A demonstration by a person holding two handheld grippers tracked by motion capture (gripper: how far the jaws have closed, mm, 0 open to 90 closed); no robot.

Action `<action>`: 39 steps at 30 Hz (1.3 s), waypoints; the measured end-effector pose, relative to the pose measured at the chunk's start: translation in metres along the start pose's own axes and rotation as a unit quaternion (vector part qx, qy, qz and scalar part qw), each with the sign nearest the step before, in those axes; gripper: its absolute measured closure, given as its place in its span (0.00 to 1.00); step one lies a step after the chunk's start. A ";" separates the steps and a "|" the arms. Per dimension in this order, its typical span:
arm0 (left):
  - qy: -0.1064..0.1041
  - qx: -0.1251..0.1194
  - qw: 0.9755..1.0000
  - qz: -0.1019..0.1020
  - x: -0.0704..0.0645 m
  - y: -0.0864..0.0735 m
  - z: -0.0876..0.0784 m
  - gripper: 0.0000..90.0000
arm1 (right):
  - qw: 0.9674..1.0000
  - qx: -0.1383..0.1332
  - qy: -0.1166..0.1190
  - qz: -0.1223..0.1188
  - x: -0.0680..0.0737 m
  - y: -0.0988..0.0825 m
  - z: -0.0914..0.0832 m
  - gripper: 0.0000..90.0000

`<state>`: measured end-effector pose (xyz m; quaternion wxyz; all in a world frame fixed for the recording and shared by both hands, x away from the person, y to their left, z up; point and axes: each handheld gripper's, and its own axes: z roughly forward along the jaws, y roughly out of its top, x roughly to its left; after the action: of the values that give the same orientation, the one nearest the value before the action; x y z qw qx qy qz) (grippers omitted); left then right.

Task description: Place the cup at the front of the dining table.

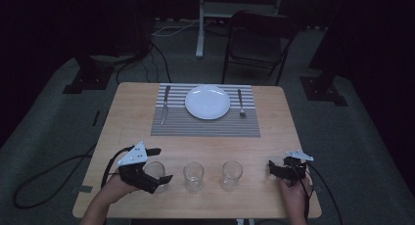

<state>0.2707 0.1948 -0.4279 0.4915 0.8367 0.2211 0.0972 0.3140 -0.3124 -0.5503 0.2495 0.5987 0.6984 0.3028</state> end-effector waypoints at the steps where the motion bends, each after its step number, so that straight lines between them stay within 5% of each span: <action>1: -0.006 0.003 1.000 0.000 0.000 0.001 0.002 0.02 | 1.000 0.000 0.000 0.000 0.000 0.000 0.000 0.14; 8: -0.019 0.027 0.999 0.002 -0.004 0.011 0.018 0.02 | 1.000 0.000 0.000 -0.001 0.000 0.000 0.000 0.14; 14: -0.007 0.066 0.998 0.015 -0.010 0.018 0.033 0.02 | 1.000 -0.001 0.000 -0.001 0.000 0.000 0.000 0.14; 31: -0.011 0.162 0.986 0.028 -0.019 0.032 0.071 0.06 | 1.000 -0.001 0.000 -0.001 0.000 0.000 0.000 0.14; 39: -0.017 0.201 0.979 0.039 -0.027 0.038 0.085 0.07 | 1.000 -0.001 0.000 -0.001 0.000 0.000 0.000 0.14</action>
<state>0.2899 0.0999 -0.4361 0.3125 0.9280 0.1952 0.0557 0.3140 -0.3126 -0.5504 0.2501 0.5978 0.6988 0.3029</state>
